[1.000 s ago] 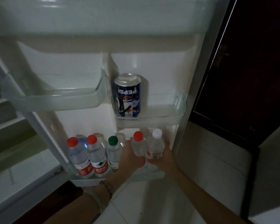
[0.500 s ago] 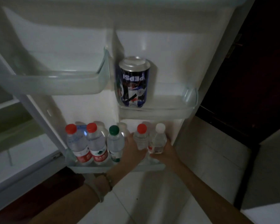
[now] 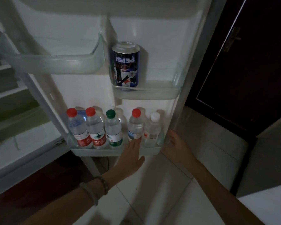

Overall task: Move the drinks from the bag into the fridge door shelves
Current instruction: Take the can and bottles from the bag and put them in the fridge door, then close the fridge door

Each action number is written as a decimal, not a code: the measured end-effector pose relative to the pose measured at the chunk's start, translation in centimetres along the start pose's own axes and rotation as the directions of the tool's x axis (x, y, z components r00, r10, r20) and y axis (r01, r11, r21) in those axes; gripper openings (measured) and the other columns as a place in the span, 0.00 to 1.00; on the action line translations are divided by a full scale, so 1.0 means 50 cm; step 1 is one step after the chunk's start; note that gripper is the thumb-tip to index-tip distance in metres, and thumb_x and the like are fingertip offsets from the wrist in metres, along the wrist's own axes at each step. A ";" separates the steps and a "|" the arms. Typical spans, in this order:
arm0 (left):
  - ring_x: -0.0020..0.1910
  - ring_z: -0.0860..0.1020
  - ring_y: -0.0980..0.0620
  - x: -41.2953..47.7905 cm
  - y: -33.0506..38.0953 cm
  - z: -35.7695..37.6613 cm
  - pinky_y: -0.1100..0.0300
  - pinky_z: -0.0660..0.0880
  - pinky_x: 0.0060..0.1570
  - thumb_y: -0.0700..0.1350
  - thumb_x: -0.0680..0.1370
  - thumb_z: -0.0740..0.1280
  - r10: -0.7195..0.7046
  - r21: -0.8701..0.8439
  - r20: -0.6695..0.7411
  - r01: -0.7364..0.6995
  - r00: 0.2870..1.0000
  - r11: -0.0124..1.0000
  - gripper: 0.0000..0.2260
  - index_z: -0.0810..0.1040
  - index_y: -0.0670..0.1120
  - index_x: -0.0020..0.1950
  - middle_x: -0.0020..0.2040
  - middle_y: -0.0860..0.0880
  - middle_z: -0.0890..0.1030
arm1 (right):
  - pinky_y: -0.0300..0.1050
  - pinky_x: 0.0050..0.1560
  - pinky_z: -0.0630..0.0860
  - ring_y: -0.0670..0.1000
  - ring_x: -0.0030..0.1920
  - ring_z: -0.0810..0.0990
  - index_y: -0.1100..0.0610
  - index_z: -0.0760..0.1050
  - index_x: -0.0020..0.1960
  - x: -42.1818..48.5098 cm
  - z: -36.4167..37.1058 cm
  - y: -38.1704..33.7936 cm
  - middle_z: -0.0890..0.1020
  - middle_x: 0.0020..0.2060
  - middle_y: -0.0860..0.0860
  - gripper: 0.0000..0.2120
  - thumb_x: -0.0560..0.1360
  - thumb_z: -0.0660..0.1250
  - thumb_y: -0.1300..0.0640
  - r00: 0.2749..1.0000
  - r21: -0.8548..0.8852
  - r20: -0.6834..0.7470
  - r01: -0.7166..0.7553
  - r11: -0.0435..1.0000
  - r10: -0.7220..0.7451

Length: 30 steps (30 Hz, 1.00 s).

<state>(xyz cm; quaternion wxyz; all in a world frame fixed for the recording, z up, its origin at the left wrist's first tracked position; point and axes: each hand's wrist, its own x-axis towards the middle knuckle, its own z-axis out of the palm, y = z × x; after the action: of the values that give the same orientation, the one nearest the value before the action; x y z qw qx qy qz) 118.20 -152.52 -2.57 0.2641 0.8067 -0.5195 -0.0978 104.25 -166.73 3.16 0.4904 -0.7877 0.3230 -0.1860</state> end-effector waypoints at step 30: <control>0.76 0.43 0.46 -0.291 0.021 0.033 0.47 0.44 0.73 0.48 0.77 0.59 -0.248 0.575 0.140 0.125 0.958 0.808 0.35 0.42 0.41 0.76 0.78 0.44 0.44 | 0.42 0.69 0.52 0.50 0.73 0.56 0.60 0.54 0.75 -0.361 -0.111 -0.028 0.62 0.71 0.51 0.55 0.61 0.53 0.22 0.982 -0.387 0.039 0.185 0.903 -0.184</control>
<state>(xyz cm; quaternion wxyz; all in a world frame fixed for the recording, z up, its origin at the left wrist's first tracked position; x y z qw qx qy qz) 110.26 -140.45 -5.10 -0.0514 0.8809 -0.4677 -0.0508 88.26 -157.44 7.33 0.3047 -0.8965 0.2771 -0.1631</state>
